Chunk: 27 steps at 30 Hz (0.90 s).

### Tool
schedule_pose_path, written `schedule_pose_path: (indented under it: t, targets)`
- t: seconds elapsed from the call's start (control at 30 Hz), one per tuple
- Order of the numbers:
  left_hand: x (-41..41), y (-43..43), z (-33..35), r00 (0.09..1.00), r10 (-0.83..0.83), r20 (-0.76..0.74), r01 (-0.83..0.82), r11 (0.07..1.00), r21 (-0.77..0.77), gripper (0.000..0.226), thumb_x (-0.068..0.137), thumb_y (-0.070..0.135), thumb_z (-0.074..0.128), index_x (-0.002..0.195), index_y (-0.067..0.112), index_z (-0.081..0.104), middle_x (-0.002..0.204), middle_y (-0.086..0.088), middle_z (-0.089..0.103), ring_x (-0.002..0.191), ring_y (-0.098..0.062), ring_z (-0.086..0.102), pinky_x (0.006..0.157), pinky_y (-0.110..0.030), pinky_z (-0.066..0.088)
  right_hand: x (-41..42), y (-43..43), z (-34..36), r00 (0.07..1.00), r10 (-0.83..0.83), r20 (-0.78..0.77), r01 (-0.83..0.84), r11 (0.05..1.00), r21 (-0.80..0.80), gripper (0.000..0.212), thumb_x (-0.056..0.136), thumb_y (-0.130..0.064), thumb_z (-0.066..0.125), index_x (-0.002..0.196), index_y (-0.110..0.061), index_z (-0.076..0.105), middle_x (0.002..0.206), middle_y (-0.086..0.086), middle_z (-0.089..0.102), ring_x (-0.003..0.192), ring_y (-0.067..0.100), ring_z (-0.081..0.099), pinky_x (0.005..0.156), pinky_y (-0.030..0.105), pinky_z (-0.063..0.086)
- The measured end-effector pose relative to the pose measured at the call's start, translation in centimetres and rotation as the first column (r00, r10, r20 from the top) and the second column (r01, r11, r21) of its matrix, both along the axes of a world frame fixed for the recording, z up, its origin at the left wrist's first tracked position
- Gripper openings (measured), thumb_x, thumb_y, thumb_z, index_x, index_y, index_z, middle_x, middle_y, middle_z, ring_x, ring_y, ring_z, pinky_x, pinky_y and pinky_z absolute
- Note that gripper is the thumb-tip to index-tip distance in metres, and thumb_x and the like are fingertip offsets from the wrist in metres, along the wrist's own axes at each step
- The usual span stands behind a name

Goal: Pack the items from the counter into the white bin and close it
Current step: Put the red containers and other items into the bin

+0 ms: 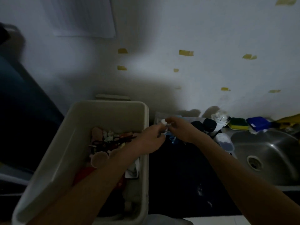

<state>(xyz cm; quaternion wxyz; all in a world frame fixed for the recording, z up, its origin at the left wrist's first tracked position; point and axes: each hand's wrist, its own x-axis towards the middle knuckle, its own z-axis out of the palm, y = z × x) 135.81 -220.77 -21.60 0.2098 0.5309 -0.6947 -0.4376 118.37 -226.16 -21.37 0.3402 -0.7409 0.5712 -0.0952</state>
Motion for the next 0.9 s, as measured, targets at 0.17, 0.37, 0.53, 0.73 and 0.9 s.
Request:
schedule_pose_path:
  t: [0.17,0.37,0.53,0.73,0.9]
  targets:
    - [-2.6,0.2,-2.5,0.998,0.058,0.016,-0.059,0.994,0.091,0.036,0.097,0.032,0.048,0.132,0.024,0.049,0.135,0.002,0.054,0.119,-0.012,0.054,0.096,-0.025,0.044,-0.6,-4.4,-1.7,0.975,0.16,-0.156,-0.169,0.985,-0.047,0.043,0.097,-0.021,0.052,0.14,-0.015,0.049,0.14,0.01,0.052,0.124,0.026,0.051,0.097,0.028,0.04]
    - [-4.5,1.3,-2.8,0.994,0.104,0.032,-0.108,0.963,0.248,0.05,0.101,0.031,0.045,0.148,0.016,0.033,0.151,-0.001,0.036,0.134,-0.018,0.041,0.108,-0.033,0.038,-0.4,-8.2,-4.7,0.876,0.337,-0.345,-0.368,0.929,-0.027,0.048,0.097,-0.031,0.054,0.14,-0.012,0.048,0.14,0.013,0.051,0.121,0.028,0.051,0.099,0.033,0.043]
    - [-5.4,2.4,-2.9,0.978,0.194,0.081,-0.208,0.951,0.227,0.048,0.102,0.029,0.044,0.147,0.014,0.034,0.148,-0.004,0.039,0.131,-0.018,0.043,0.106,-0.03,0.039,-0.2,-9.0,-6.7,0.825,0.39,-0.409,-0.465,0.88,-0.097,0.05,0.097,-0.04,0.054,0.138,-0.01,0.048,0.13,0.014,0.055,0.113,0.029,0.054,0.092,0.034,0.047]
    - [-6.1,3.1,-3.8,0.964,0.241,0.11,-0.261,0.937,0.233,0.047,0.101,0.03,0.045,0.145,0.015,0.037,0.146,-0.004,0.041,0.129,-0.017,0.045,0.104,-0.026,0.038,-0.2,-8.9,-7.4,0.779,0.393,-0.489,-0.519,0.842,-0.15,0.039,0.096,-0.032,0.056,0.128,-0.01,0.051,0.125,0.012,0.055,0.106,0.028,0.057,0.086,0.031,0.048]
    - [-6.8,3.1,-4.6,0.958,0.276,0.074,-0.285,0.938,0.195,0.046,0.1,0.029,0.047,0.144,0.017,0.039,0.143,-0.003,0.044,0.127,-0.014,0.046,0.104,-0.027,0.039,-1.7,-6.8,-7.2,0.82,0.438,-0.37,-0.531,0.822,-0.206,0.037,0.093,-0.028,0.06,0.125,-0.009,0.056,0.125,0.013,0.057,0.108,0.026,0.056,0.08,0.028,0.042]
